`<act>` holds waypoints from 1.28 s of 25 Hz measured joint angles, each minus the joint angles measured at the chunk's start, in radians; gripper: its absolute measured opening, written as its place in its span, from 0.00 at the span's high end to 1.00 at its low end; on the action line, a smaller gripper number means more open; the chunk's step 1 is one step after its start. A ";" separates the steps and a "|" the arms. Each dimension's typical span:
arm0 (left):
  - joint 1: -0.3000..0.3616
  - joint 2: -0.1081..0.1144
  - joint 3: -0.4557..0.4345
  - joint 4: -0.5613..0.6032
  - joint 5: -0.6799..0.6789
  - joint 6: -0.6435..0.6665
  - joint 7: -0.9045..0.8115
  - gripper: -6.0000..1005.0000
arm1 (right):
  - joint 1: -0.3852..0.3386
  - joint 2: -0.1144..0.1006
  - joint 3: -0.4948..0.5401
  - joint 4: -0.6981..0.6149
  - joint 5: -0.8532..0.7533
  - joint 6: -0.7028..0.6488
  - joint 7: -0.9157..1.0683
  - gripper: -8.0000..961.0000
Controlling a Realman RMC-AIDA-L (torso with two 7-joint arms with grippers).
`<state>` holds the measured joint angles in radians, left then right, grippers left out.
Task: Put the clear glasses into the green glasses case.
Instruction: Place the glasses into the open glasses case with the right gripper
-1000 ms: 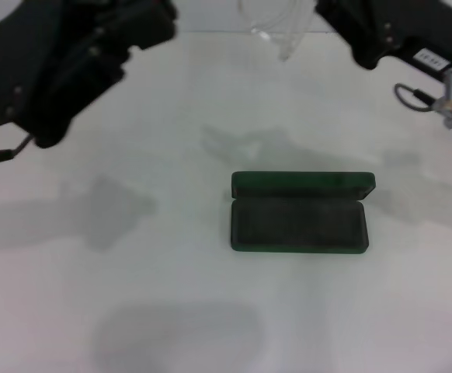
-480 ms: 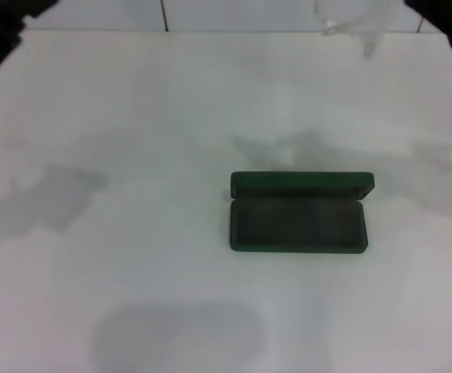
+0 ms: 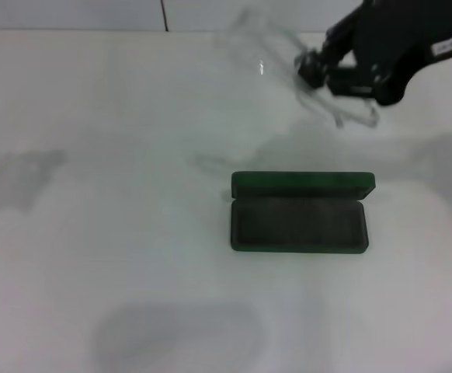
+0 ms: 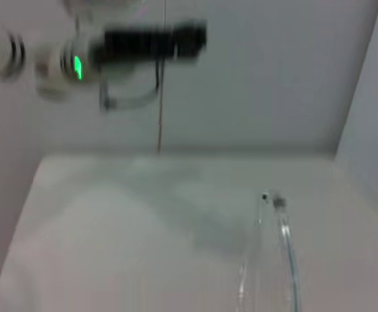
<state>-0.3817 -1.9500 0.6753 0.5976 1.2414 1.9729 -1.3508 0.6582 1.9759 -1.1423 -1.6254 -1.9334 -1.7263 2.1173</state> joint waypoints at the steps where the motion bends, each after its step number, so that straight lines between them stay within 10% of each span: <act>1: 0.004 0.007 -0.012 0.000 0.008 -0.006 -0.001 0.90 | 0.035 0.005 0.000 -0.009 -0.047 -0.047 0.045 0.86; 11: 0.018 0.016 -0.028 -0.006 0.069 -0.147 -0.026 0.90 | 0.281 0.040 -0.143 0.061 -0.359 -0.300 0.278 0.85; 32: 0.083 -0.023 -0.049 -0.018 0.100 -0.147 0.016 0.90 | 0.302 0.052 -0.860 0.215 -0.618 0.113 0.500 0.85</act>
<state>-0.2986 -1.9726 0.6259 0.5794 1.3417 1.8256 -1.3347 0.9604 2.0279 -2.0027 -1.4100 -2.5509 -1.6135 2.6169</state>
